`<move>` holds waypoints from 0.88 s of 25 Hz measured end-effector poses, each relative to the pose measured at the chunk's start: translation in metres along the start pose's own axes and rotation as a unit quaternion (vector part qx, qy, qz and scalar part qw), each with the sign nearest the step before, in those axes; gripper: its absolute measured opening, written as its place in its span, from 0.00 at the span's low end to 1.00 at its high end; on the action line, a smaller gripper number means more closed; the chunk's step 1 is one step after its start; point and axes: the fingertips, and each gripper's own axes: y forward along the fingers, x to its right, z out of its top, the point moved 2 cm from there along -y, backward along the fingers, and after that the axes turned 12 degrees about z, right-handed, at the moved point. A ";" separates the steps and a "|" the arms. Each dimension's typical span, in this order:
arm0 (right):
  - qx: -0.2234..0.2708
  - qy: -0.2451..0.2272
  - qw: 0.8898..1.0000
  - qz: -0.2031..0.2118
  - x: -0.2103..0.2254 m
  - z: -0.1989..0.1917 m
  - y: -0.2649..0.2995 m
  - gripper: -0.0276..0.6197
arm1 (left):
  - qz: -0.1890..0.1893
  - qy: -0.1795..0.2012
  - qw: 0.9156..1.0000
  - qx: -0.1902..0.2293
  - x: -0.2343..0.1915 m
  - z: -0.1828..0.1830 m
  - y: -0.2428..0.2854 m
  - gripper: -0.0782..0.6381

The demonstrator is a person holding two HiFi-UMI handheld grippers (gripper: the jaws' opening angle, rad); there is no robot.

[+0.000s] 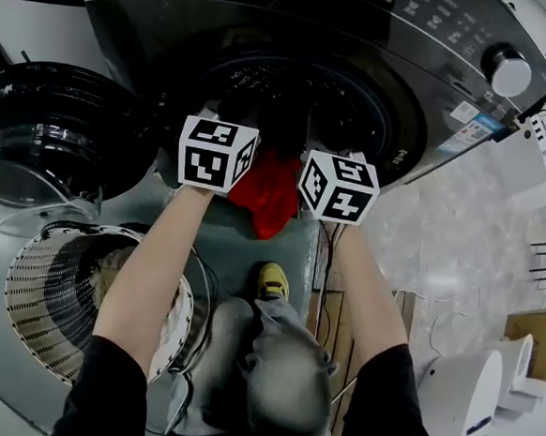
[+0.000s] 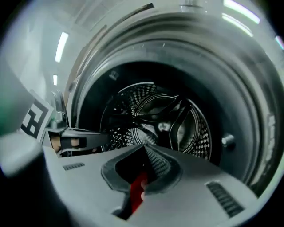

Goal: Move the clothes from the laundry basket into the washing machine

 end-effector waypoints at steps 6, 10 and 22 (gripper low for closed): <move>0.006 -0.006 1.000 0.003 -0.004 0.006 -0.030 0.05 | 0.001 0.005 1.000 0.008 -0.002 0.000 -0.019 0.13; 0.013 0.004 1.000 -0.006 0.004 0.008 -0.047 0.05 | 0.004 0.002 1.000 0.019 0.000 0.002 -0.031 0.13; 0.015 0.044 0.999 0.015 0.023 -0.017 -0.046 0.05 | 0.034 0.022 0.999 0.004 -0.005 -0.019 -0.038 0.13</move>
